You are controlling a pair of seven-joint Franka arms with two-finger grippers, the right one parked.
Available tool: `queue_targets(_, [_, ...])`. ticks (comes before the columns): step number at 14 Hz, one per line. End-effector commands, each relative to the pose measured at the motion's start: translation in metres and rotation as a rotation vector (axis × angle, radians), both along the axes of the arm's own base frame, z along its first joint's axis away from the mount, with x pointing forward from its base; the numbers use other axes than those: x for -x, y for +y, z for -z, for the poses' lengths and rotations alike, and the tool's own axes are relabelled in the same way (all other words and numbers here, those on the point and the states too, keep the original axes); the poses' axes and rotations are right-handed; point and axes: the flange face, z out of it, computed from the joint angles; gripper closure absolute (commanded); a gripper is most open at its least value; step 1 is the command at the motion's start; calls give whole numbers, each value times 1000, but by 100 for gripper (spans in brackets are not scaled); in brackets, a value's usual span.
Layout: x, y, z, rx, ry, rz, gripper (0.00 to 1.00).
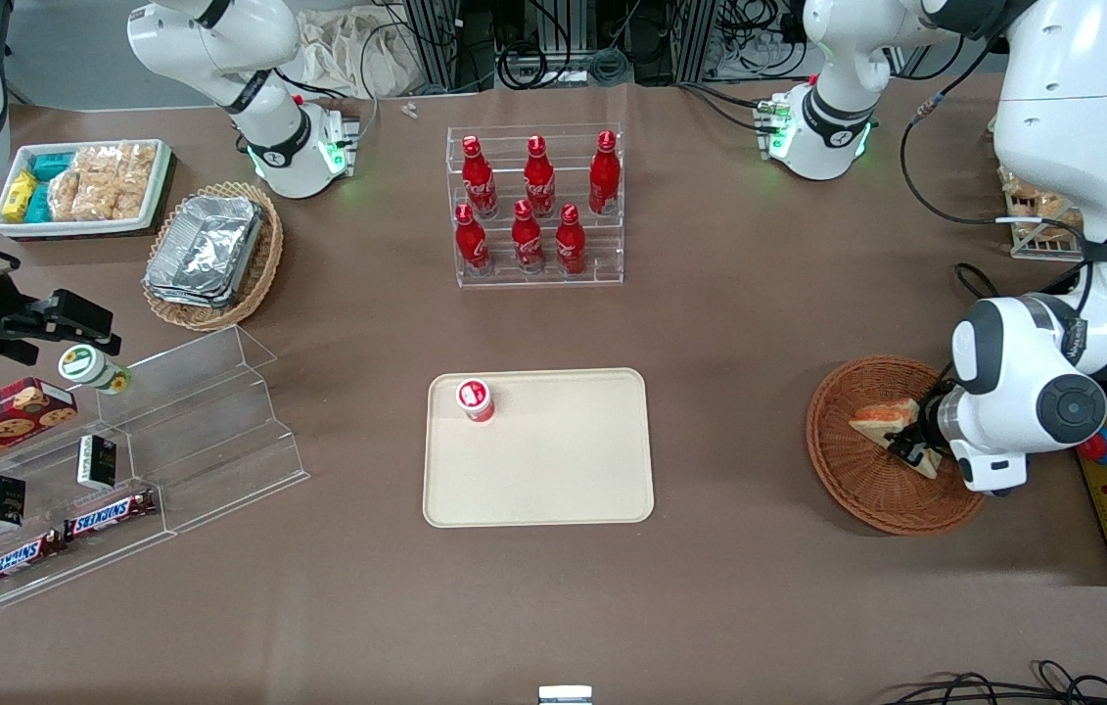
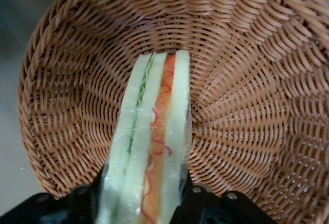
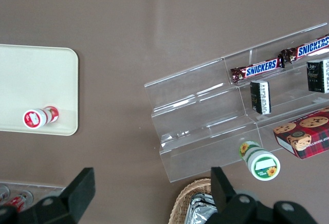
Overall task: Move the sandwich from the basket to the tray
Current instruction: 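Lower the left gripper and grasp the triangular sandwich, then lift the sandwich and carry it with the left gripper to the tray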
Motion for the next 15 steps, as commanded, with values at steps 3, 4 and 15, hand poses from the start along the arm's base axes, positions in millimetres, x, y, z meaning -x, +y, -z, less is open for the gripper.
queue_targets(3, [4, -4, -111, 13, -21, 179, 100])
queue_targets(4, [7, -9, -142, 32, -30, 243, 100])
queue_targets(15, [52, -280, -164, 180, -80, 911, 100])
